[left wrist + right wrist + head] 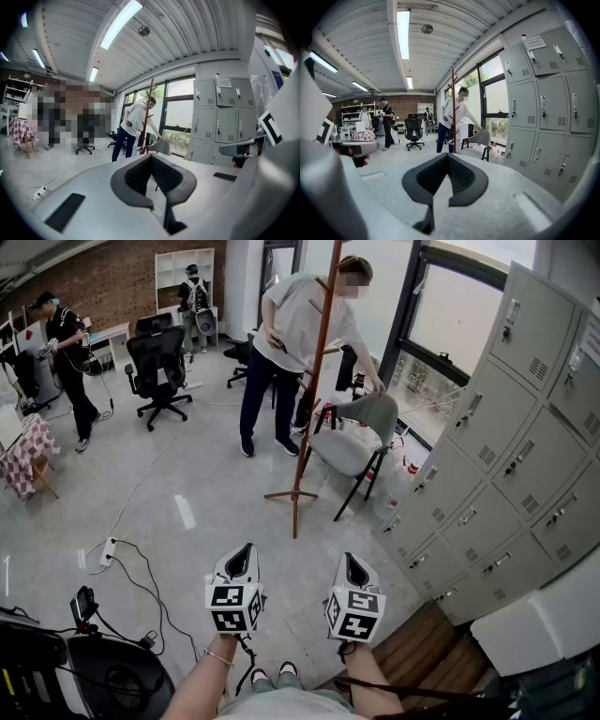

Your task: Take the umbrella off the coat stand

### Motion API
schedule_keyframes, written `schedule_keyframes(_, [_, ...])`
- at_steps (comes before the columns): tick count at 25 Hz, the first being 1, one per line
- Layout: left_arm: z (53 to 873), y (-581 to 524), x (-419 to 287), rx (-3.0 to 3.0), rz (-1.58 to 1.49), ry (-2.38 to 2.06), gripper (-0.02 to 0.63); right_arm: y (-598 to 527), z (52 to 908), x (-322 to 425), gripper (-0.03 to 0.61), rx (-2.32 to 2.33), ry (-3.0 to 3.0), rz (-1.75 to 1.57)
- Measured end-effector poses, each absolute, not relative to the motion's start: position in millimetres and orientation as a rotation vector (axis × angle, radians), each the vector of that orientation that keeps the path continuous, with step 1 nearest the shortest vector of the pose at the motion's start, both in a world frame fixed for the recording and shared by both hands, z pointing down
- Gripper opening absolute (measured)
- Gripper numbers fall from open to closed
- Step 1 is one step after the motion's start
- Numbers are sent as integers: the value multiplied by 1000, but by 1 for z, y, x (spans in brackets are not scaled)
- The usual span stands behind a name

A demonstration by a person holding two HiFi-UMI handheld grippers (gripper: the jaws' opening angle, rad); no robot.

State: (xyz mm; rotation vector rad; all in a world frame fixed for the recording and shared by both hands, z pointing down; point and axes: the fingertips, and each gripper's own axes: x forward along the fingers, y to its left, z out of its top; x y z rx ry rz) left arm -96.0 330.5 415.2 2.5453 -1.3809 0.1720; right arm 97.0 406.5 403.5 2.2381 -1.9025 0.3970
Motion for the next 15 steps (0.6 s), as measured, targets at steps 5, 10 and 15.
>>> schedule_keyframes(5, [417,328,-98,2546,176,-1378,5,405,405,94,6,2235,-1894,402])
schedule_keyframes(10, [418,324,-106,2544,179,-1377,5,402,405,86,5,2232,-1889,404])
schedule_keyframes(15, [418,320,-118,2536,177,-1382,5,397,405,73,6,2224,-1910,406])
